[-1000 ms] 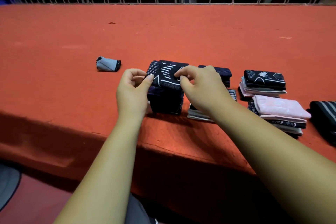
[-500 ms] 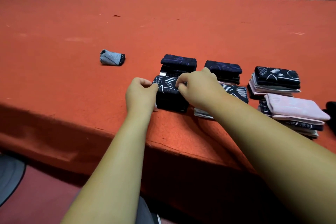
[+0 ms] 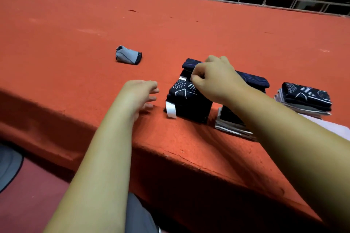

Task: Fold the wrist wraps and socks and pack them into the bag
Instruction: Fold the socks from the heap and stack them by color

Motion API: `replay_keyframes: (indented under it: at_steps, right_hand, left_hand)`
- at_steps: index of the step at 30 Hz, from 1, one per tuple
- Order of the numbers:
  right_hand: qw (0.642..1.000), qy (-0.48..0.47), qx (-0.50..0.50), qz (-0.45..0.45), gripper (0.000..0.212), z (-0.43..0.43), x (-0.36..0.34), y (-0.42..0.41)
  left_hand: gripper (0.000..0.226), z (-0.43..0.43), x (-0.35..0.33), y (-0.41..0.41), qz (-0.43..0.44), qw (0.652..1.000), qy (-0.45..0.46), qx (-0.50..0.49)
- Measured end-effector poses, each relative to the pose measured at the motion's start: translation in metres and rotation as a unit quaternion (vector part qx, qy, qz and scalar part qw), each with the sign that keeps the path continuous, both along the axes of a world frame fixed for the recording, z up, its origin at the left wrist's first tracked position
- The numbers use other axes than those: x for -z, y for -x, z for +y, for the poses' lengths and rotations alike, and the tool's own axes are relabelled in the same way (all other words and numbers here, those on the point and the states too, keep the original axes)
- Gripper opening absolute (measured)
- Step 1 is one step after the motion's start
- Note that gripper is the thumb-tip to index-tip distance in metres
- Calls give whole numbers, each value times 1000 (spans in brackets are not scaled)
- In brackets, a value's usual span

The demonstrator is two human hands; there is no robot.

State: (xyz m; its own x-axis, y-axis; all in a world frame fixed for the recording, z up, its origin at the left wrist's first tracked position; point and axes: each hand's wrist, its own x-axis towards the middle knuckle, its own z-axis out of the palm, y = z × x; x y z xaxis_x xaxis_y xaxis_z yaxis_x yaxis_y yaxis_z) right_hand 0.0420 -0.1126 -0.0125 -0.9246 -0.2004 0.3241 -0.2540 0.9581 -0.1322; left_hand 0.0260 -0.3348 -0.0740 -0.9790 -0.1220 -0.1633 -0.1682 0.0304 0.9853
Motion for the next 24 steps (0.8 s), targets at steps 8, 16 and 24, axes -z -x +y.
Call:
replay_keyframes:
  at_steps: [8,16,24]
  right_hand:
    - [993,-56,-84,-63,28,-84,-3,75]
    - [965,-190,-74,-168,28,-178,19,151]
    - [932,-274,7,-238,62,-228,56,231]
  left_hand:
    - [15,-65,12,16,40,989,45,-136]
    - [16,-95,31,41,29,976,-76,-204]
    - [18,-97,33,51,3,976,-78,-203]
